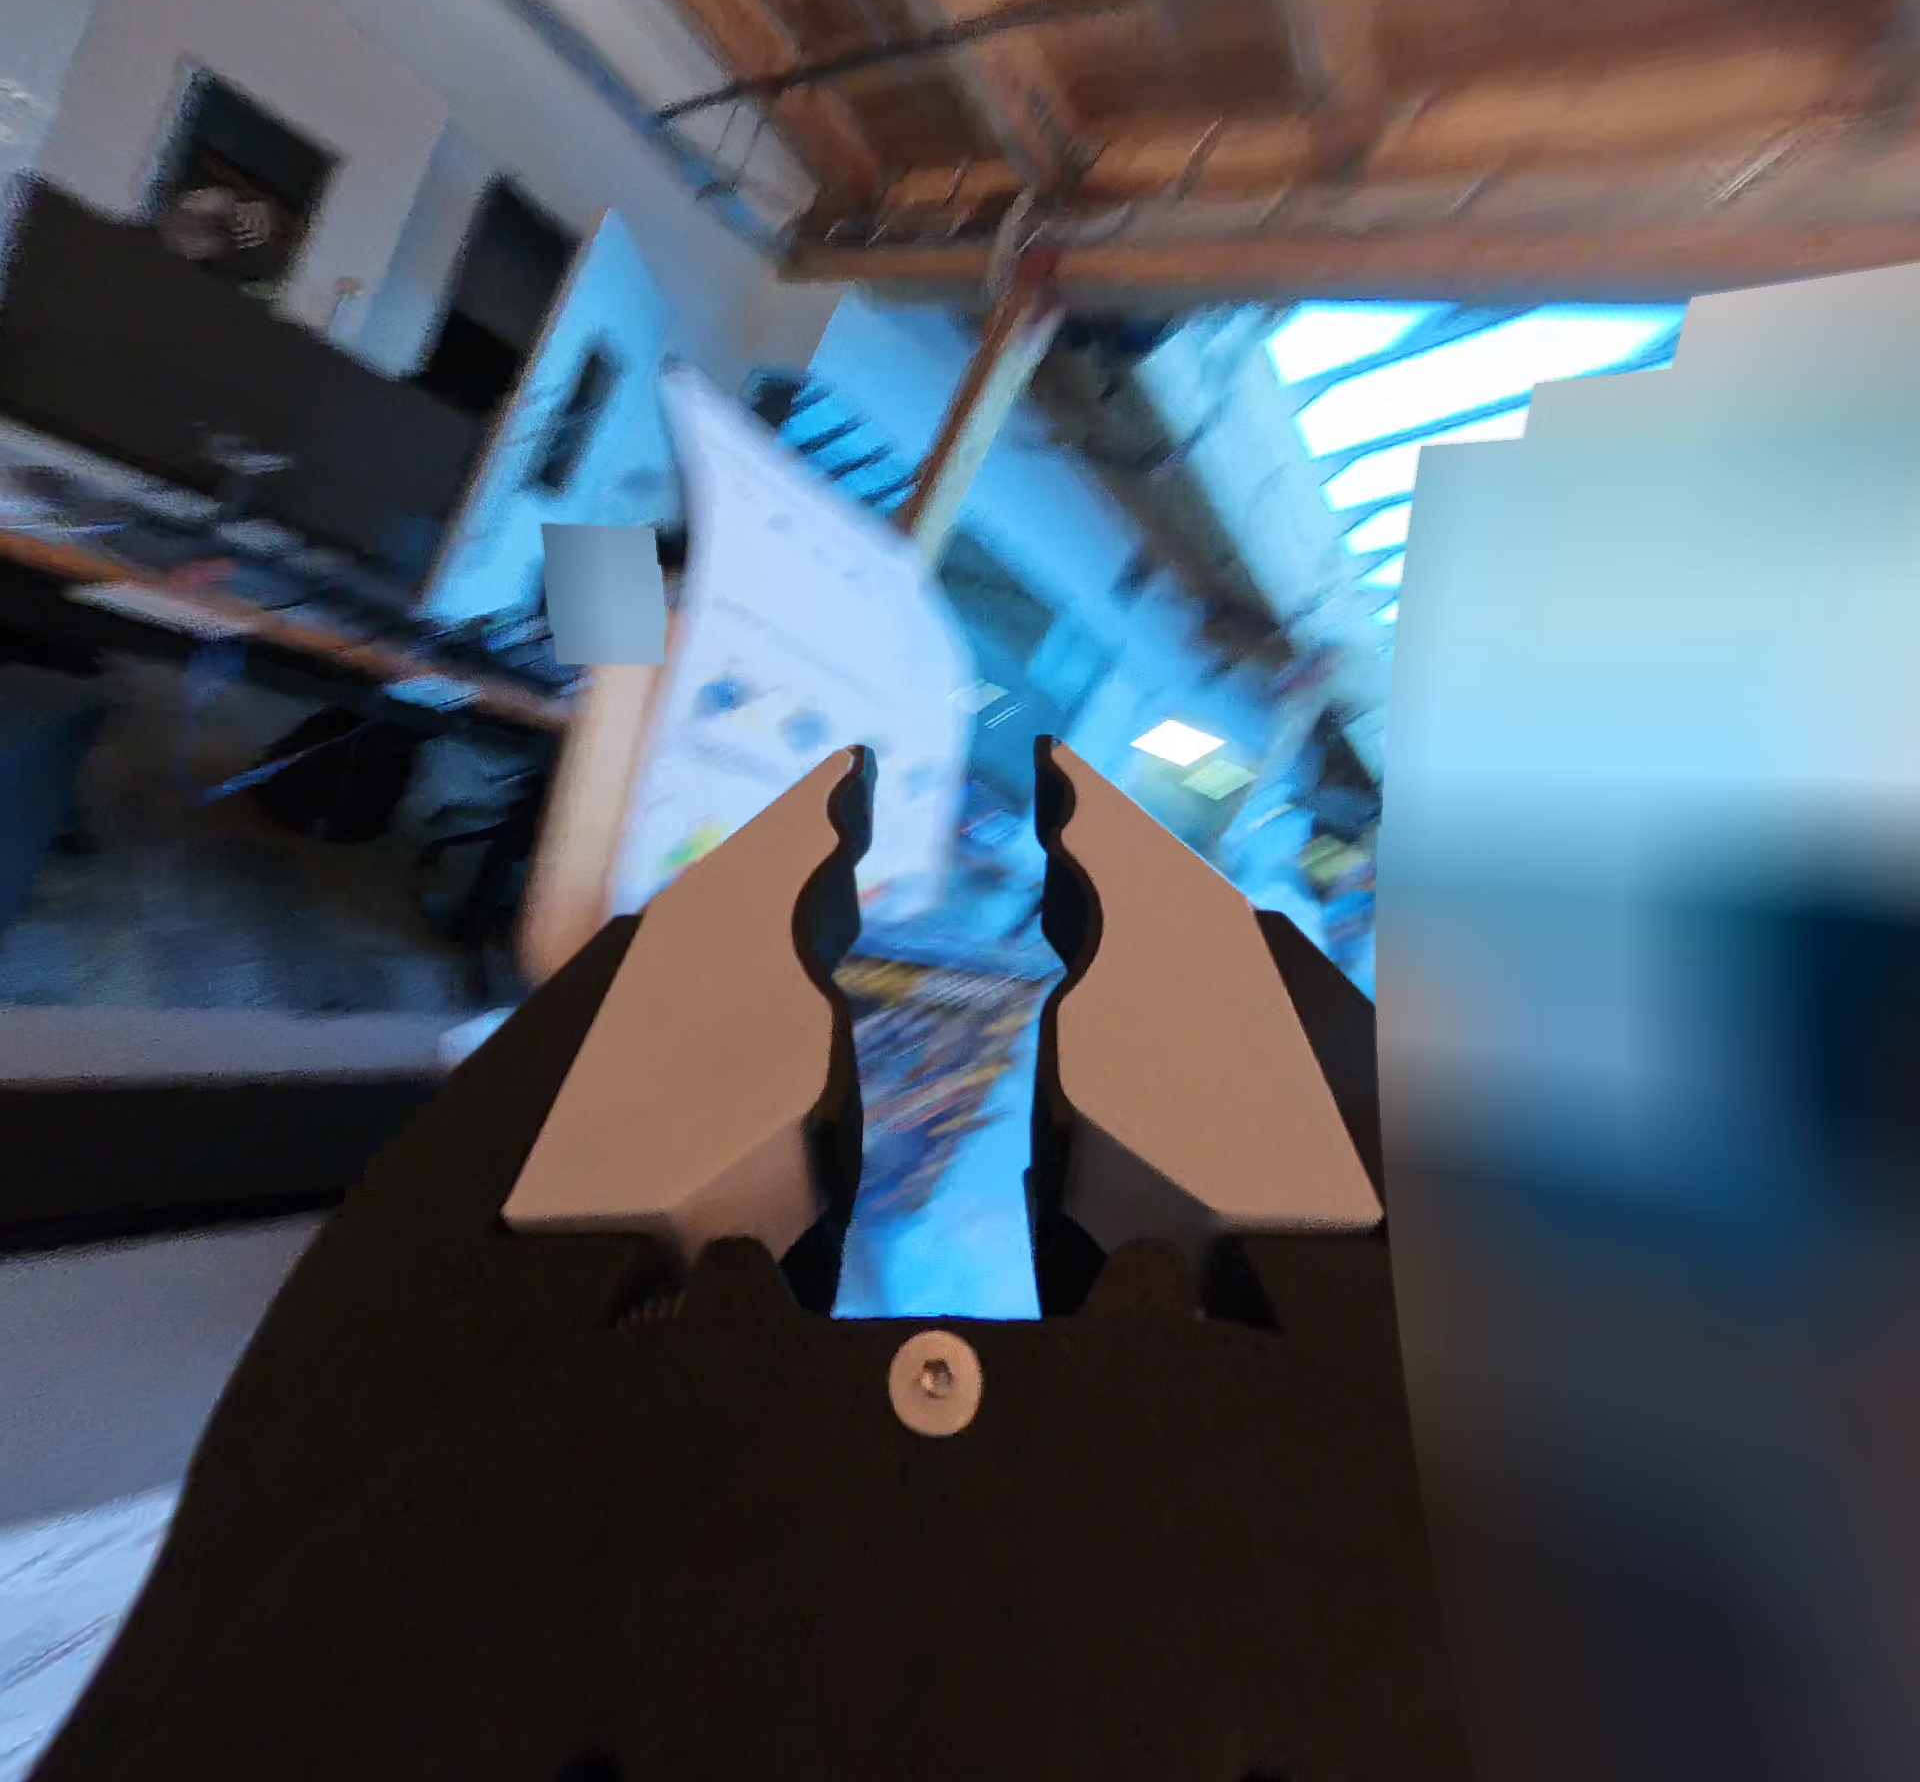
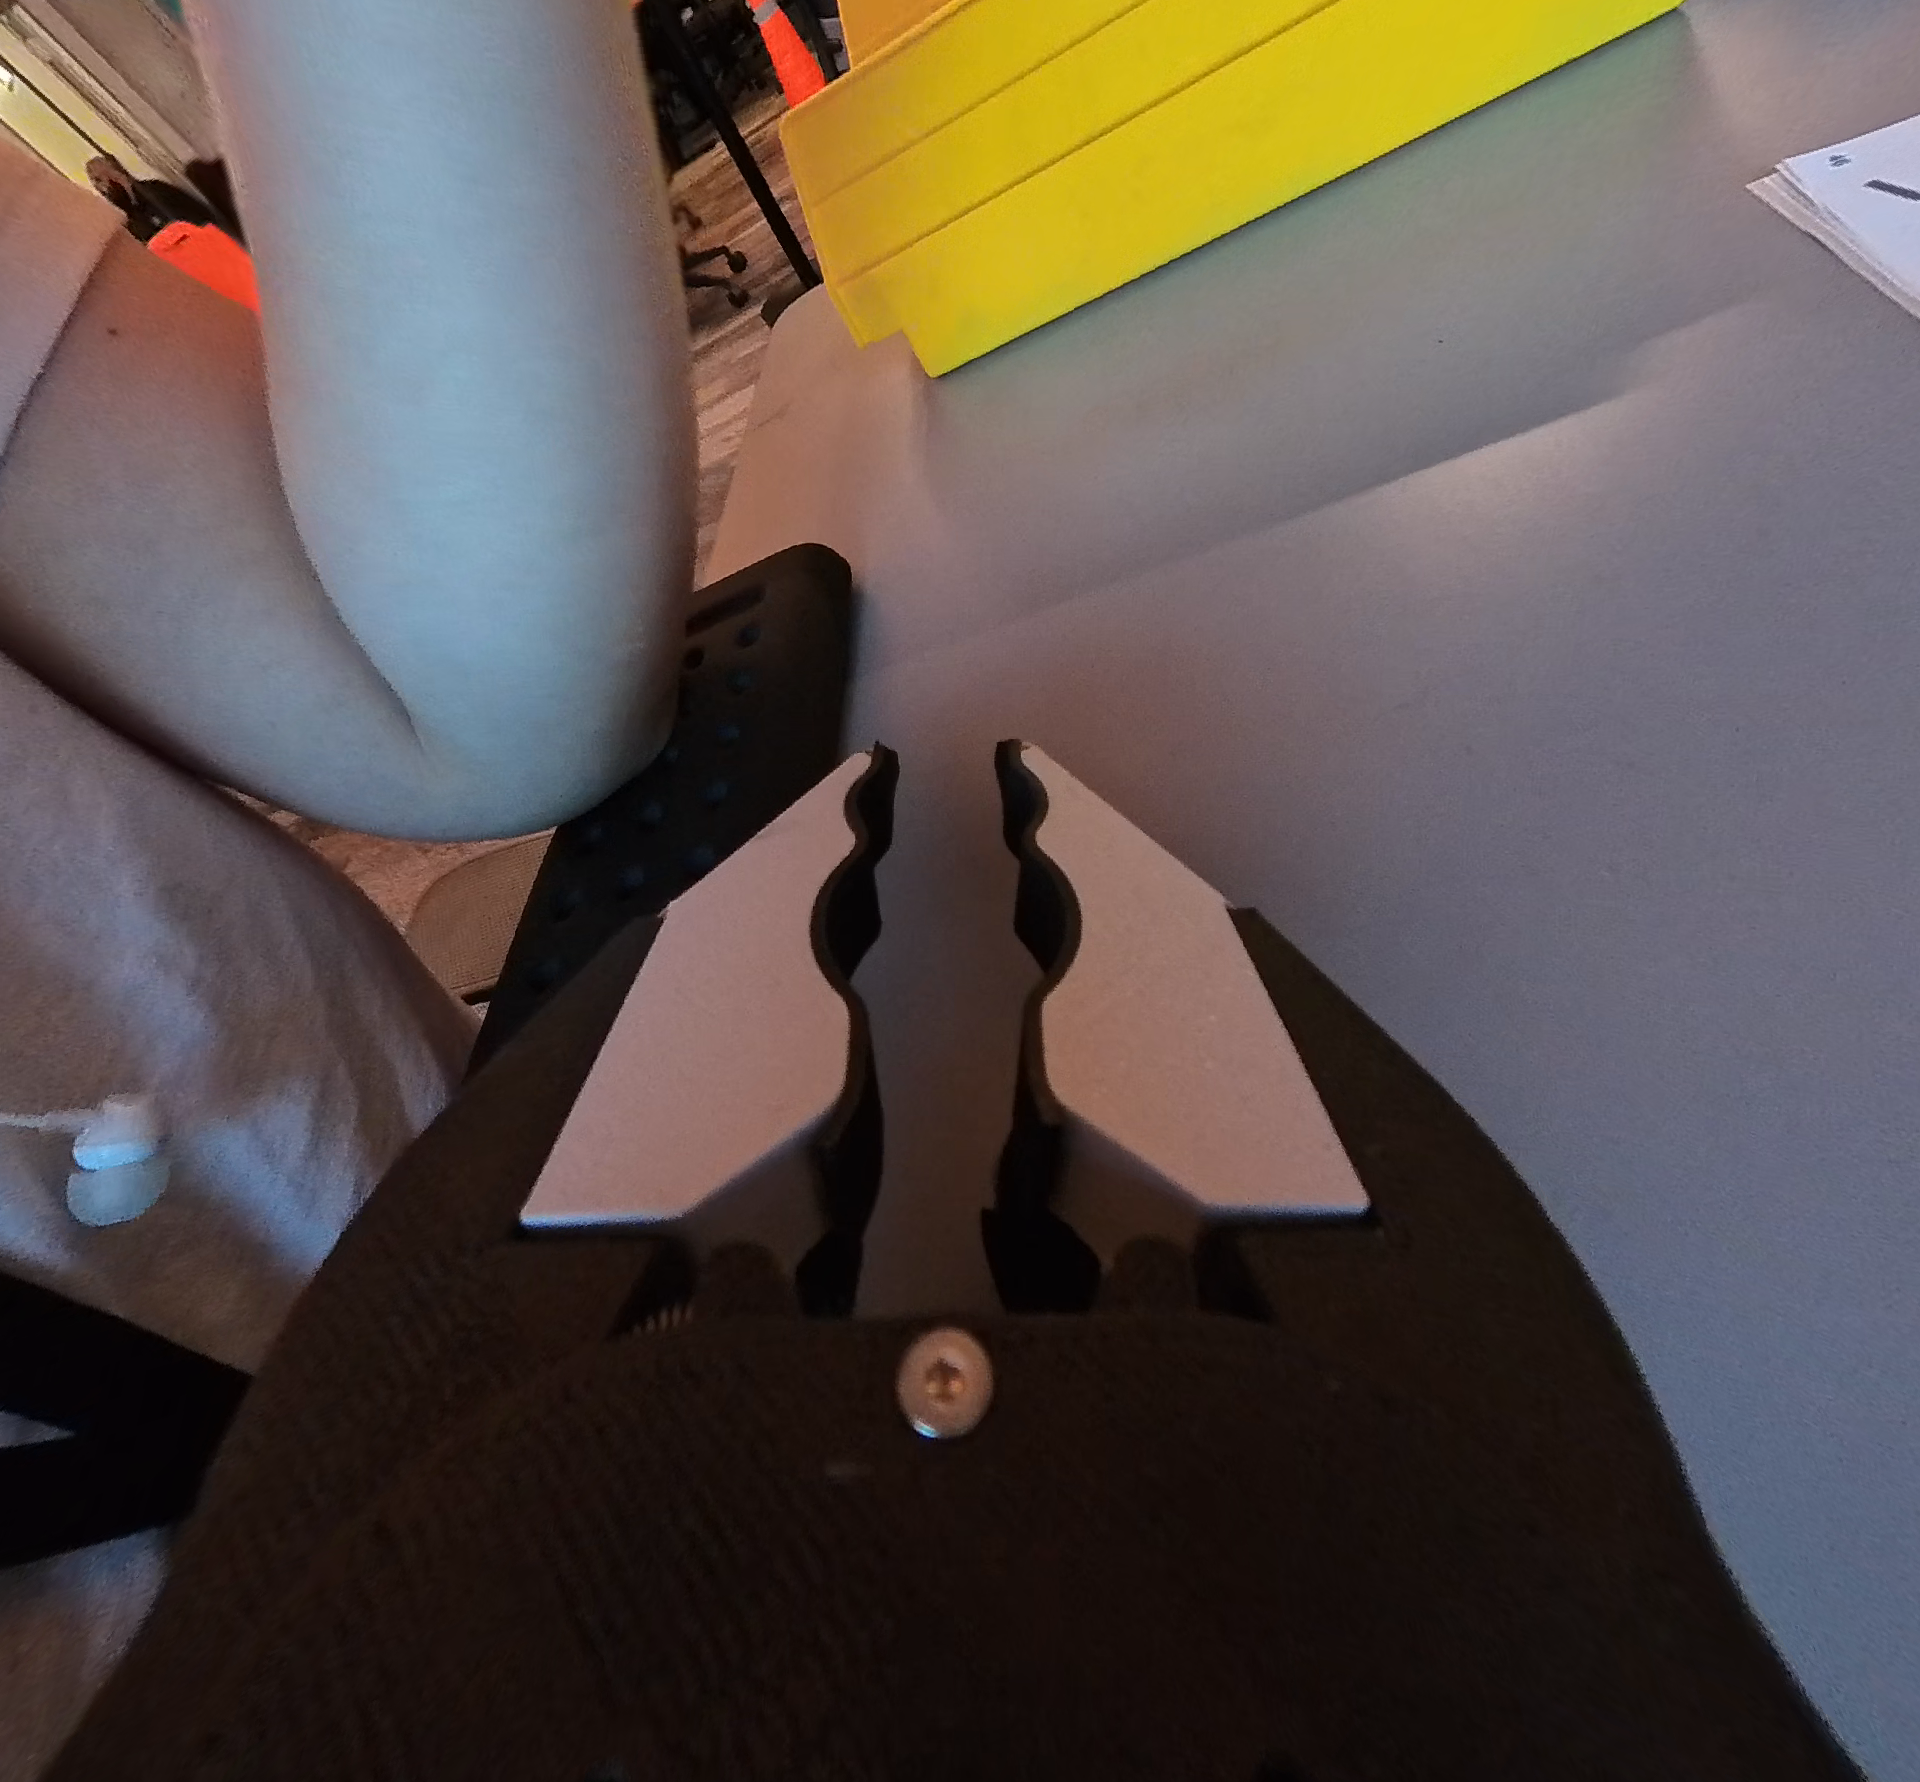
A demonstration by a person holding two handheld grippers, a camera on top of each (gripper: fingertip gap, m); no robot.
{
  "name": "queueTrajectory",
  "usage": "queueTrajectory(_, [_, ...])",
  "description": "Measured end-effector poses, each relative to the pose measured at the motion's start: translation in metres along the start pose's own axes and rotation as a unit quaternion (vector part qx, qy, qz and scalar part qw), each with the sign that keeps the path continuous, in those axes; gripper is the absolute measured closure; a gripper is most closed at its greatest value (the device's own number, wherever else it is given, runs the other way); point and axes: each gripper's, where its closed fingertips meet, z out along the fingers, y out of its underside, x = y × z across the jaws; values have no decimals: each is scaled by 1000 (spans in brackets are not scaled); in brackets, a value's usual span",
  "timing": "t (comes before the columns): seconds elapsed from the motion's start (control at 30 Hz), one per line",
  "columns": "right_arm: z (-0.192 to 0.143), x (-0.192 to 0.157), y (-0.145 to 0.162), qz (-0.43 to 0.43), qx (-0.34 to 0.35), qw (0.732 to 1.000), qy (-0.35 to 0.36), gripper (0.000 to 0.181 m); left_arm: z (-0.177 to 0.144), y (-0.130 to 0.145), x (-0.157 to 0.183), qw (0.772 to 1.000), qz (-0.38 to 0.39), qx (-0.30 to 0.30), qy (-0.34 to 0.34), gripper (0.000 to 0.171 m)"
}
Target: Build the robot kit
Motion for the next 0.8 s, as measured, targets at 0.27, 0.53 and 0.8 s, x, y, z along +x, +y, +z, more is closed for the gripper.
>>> queueTrajectory(0.27, [1,-2,2,-13,-6,1000,4,162,20,93,-61,974,26,-211,-74,137])
queueTrajectory(0.53, [1,-3,2,-14,-8,1000,2,162,16,140,-78,922,133,-338,-133,137])
queueTrajectory(0.8, [1,-3,3,-14,-9,1000,1,162,12,138,-66,923,117,-346,-118,139])
